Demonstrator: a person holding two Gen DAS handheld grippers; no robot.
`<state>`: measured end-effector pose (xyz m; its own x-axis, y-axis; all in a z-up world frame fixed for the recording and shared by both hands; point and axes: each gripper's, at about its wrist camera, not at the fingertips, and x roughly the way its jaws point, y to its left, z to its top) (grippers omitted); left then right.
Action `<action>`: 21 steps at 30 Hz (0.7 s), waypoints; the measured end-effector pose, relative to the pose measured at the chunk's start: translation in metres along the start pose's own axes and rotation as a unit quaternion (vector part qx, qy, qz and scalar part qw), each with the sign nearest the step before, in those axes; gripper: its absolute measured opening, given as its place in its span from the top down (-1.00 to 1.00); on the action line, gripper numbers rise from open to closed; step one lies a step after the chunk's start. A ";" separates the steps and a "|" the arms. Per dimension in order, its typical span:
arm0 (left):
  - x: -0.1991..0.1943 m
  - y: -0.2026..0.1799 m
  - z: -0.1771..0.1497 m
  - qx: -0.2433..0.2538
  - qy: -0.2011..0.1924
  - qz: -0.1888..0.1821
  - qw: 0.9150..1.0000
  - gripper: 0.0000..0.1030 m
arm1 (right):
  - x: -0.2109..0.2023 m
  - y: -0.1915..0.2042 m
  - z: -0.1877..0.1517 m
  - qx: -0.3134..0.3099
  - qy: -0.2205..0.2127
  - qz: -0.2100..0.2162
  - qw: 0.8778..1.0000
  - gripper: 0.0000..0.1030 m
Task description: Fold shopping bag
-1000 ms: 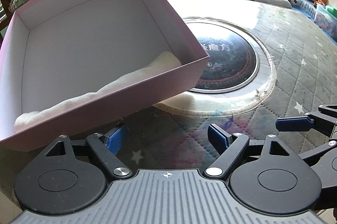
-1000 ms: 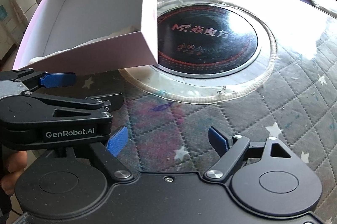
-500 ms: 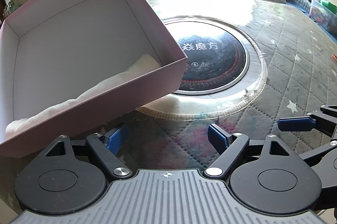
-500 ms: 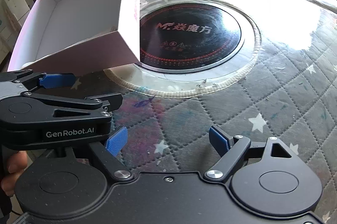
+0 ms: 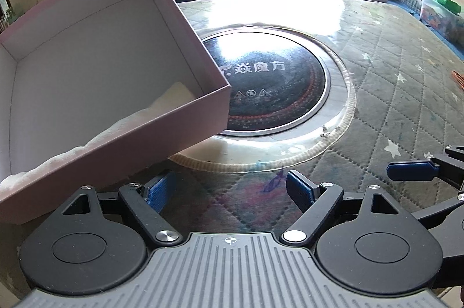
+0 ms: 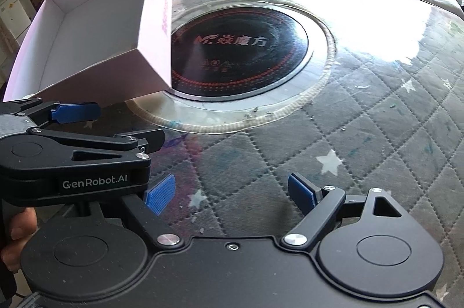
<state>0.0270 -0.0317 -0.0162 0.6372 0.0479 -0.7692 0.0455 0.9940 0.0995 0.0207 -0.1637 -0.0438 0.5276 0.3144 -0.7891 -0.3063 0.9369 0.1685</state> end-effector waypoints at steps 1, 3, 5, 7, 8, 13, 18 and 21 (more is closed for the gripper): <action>0.001 -0.001 0.000 0.002 0.000 0.000 1.000 -0.63 | 0.000 -0.002 -0.001 0.002 0.000 -0.002 1.000 -0.69; 0.002 -0.004 0.000 0.005 0.000 -0.001 1.000 -0.63 | 0.000 -0.004 -0.002 0.006 0.000 -0.003 1.000 -0.69; 0.003 -0.006 0.001 0.006 0.000 -0.002 1.000 -0.63 | 0.000 -0.007 -0.002 0.007 -0.001 -0.005 1.000 -0.69; 0.004 -0.007 0.001 0.005 0.000 -0.001 1.000 -0.63 | -0.001 -0.009 -0.003 0.008 -0.003 -0.008 1.000 -0.69; 0.005 -0.008 0.002 0.005 0.000 -0.001 1.000 -0.63 | -0.001 -0.010 -0.003 0.010 -0.003 -0.008 1.000 -0.69; 0.006 -0.011 0.003 0.007 0.000 -0.001 1.000 -0.63 | -0.004 -0.018 -0.004 0.019 -0.008 -0.011 1.000 -0.70; 0.008 -0.016 0.005 0.011 -0.001 -0.001 1.000 -0.63 | -0.006 -0.024 -0.005 0.024 -0.013 -0.019 0.999 -0.70; 0.008 -0.018 0.006 0.011 -0.002 -0.002 1.000 -0.63 | -0.006 -0.028 -0.005 0.026 -0.016 -0.025 0.999 -0.70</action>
<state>0.0358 -0.0499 -0.0210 0.6394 0.0436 -0.7676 0.0649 0.9918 0.1104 0.0222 -0.1929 -0.0465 0.5671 0.2707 -0.7779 -0.2378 0.9580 0.1600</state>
